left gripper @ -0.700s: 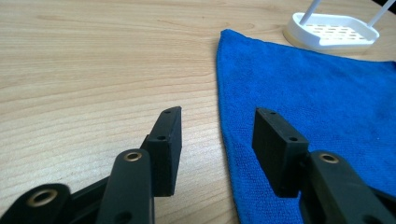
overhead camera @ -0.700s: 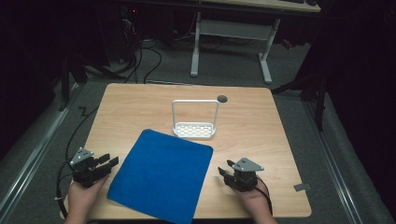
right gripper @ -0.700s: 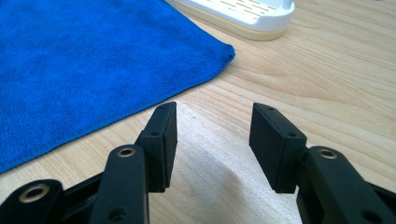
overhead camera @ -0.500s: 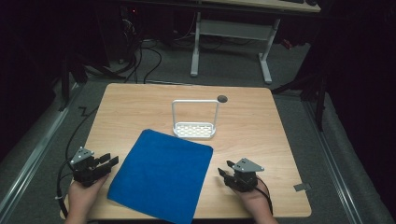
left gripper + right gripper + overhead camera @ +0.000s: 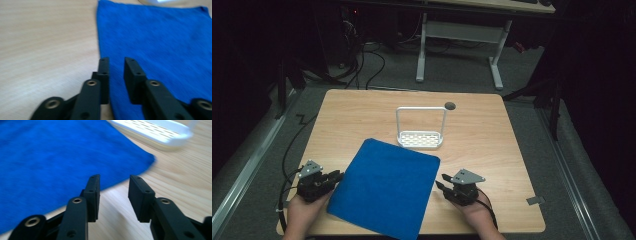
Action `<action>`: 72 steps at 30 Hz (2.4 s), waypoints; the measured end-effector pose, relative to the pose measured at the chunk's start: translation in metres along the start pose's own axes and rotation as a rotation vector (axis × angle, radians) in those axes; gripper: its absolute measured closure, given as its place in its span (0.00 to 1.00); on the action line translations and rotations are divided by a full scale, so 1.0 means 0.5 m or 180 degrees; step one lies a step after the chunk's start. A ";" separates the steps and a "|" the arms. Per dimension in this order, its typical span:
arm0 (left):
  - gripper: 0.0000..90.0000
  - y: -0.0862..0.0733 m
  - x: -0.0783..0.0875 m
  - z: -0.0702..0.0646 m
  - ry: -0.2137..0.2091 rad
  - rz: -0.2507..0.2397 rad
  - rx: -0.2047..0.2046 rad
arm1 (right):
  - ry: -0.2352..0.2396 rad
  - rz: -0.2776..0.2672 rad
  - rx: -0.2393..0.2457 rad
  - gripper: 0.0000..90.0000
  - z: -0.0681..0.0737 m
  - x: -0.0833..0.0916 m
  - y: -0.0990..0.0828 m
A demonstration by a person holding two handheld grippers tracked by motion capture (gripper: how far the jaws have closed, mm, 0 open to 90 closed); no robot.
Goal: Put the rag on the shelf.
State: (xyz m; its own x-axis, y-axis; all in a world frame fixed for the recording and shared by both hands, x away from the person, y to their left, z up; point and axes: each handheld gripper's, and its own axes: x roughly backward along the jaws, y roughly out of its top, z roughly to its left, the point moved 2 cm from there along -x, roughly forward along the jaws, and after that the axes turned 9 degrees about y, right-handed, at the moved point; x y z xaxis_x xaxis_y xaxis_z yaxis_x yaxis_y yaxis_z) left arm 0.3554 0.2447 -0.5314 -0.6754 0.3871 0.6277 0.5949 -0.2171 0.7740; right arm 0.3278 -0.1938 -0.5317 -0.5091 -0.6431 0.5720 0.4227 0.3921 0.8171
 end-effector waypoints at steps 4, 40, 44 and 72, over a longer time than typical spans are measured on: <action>0.97 -0.013 0.011 -0.021 -0.0057 0.0081 -0.0177 | 0.0227 -0.0002 0.0107 0.83 0.030 -0.035 0.024; 0.98 -0.038 -0.028 -0.242 -0.1243 0.0401 -0.1002 | -0.0289 0.0428 -0.0151 1.00 -0.034 0.054 -0.061; 0.96 -0.036 -0.035 -0.272 -0.1315 0.0362 -0.1135 | -0.0413 0.0432 -0.0194 1.00 -0.049 0.068 -0.069; 0.50 -0.006 -0.013 -0.117 -0.0243 -0.0288 -0.0010 | -0.0352 0.0085 -0.0308 0.83 -0.060 0.048 -0.029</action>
State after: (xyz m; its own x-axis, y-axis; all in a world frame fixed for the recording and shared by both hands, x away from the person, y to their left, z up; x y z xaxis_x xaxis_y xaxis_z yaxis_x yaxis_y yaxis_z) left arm 0.3326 0.1904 -0.5326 -0.6910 0.4724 0.5472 0.5315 -0.1810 0.8275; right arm 0.3320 -0.2349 -0.5320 -0.5739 -0.5547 0.6024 0.5049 0.3395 0.7936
